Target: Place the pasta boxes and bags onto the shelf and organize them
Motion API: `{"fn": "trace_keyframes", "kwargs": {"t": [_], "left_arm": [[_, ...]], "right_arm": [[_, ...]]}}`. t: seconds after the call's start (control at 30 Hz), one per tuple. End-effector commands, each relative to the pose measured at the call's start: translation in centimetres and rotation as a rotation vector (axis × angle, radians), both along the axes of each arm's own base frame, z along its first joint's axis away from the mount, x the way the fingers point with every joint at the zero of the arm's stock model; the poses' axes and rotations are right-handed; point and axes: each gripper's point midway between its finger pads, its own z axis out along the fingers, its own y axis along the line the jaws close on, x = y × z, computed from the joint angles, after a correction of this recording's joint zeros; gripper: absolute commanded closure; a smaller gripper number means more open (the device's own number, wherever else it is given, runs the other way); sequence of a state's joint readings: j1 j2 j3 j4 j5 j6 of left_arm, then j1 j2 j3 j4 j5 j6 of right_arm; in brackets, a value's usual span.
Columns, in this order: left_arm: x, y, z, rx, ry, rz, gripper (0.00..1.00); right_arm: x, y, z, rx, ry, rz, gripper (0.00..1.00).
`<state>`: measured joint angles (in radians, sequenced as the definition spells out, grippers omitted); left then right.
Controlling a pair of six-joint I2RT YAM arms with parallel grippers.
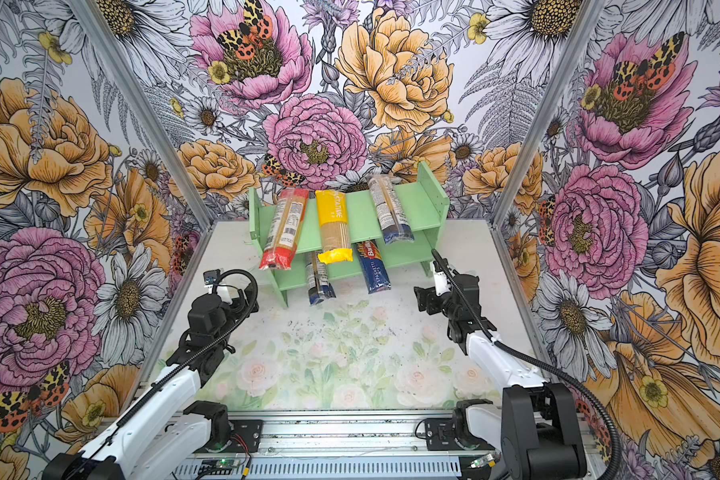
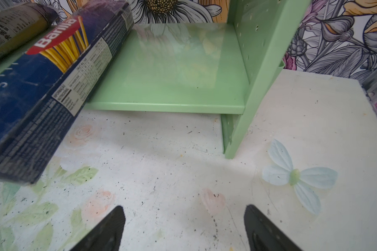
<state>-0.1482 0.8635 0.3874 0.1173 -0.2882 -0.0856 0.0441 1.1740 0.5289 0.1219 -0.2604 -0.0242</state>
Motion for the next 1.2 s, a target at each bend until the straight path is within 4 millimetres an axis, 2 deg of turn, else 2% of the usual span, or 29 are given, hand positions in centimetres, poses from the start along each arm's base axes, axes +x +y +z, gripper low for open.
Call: {"fn": "trace_keyframes", "kwargs": {"t": [0.0, 0.53, 0.83, 1.17], "left_arm": [[0.6, 0.0, 0.8, 0.0, -0.072, -0.033, 0.01], [2.8, 1.2, -1.8, -0.026, -0.09, -0.056, 0.01], [3.8, 1.2, -3.1, -0.049, -0.07, -0.07, 0.01], [4.2, 1.7, -2.8, -0.065, -0.103, -0.072, 0.01]], "right_arm": [[0.4, -0.3, 0.7, -0.003, -0.051, -0.005, 0.12], [1.0, -2.2, 0.7, -0.013, -0.141, -0.086, 0.12], [1.2, -2.6, -0.2, -0.002, -0.143, -0.099, 0.12], [1.8, -3.2, -0.9, -0.002, -0.157, -0.115, 0.12]]}}
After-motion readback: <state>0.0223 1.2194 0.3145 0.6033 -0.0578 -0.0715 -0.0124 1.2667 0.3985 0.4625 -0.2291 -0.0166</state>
